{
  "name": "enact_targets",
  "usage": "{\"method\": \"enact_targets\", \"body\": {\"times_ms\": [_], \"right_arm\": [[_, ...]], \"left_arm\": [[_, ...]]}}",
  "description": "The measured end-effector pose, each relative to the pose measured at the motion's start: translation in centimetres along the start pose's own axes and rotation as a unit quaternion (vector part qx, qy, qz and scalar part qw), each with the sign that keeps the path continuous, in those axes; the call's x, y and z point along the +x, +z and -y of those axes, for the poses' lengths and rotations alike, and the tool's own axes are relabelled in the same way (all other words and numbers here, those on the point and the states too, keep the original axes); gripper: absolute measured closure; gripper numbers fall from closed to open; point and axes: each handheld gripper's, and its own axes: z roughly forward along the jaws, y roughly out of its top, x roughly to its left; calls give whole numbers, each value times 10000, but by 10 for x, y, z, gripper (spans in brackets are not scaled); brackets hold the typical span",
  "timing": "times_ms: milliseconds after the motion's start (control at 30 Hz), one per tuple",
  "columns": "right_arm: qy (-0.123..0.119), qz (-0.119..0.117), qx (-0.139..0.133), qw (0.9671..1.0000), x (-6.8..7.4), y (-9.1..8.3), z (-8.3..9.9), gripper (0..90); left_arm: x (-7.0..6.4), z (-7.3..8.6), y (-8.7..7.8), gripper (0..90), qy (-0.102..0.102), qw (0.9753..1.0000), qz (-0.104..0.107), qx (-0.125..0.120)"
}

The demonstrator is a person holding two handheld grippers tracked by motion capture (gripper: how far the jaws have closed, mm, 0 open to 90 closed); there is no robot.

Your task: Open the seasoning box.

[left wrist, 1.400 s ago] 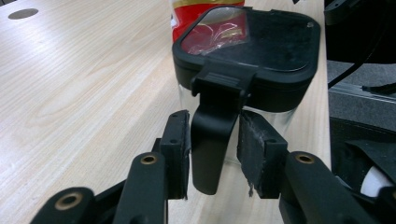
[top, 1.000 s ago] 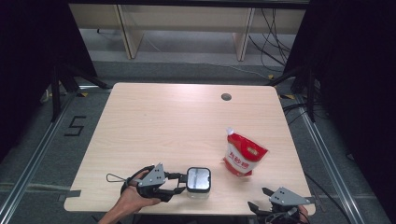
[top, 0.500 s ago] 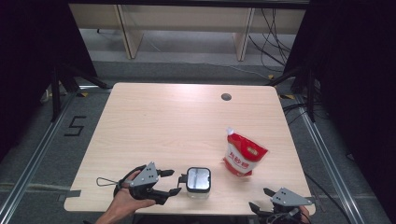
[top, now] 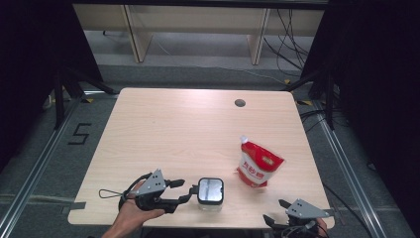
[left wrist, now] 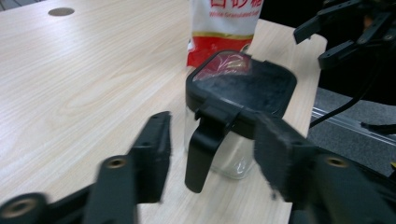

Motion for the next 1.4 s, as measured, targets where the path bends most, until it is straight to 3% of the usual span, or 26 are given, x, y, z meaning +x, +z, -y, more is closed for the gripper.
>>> {"method": "enact_targets", "body": {"times_ms": [100, 133, 167, 367, 433, 467, 567, 600, 767, 833, 867, 1067, 1233, 1400], "right_arm": [[27, -134, 23, 9999, 2, 2, -1, 271], [-42, -64, -37, 10000, 2, 2, -2, 271], [35, -148, -46, 9999, 3, 3, -2, 273], [51, -204, -173, 9996, 8, 6, -6, 279], [131, -278, -133, 9994, 12, 7, -7, 290], [13, -260, -187, 9995, 11, 7, -8, 291], [-16, -311, -265, 9992, 13, 7, -10, 346], [28, -311, -289, 9991, 14, 8, -10, 351], [-298, -306, -425, 9982, 18, 11, -17, 441], [-208, -335, -379, 9985, 20, 11, -18, 450], [-443, -288, -467, 9975, 20, 14, -21, 479], [-542, -371, -585, 9961, 26, 20, -28, 497], [-812, -519, -794, 9922, 38, 28, -40, 550], [-962, -571, -817, 9904, 48, 36, -46, 591]], "left_arm": [[-3, -4, -3, 624, 8, 9998, 134, -172], [-3, -4, -3, 668, 8, 9998, 134, -172], [-4, -7, -5, 695, 130, 9996, 116, -202], [-8, -14, 3, 806, 223, 9996, 14, -143], [-8, -16, 6, 823, 308, 9995, 3, -90], [-9, -16, 8, 828, 270, 9996, -30, -97], [-8, -16, 11, 844, 344, 9994, -79, -38], [-8, -16, 12, 849, 285, 9995, -117, -39], [-5, -15, 18, 876, 293, 9994, -174, 51], [-4, -16, 19, 883, 334, 9993, -150, 83], [-4, -16, 20, 890, 309, 9994, -127, 57], [-3, -16, 19, 892, 309, 9994, -100, 106], [-3, -15, 18, 892, 286, 9995, -115, 84], [-2, -15, 18, 892, 290, 9995, -132, 82]]}}
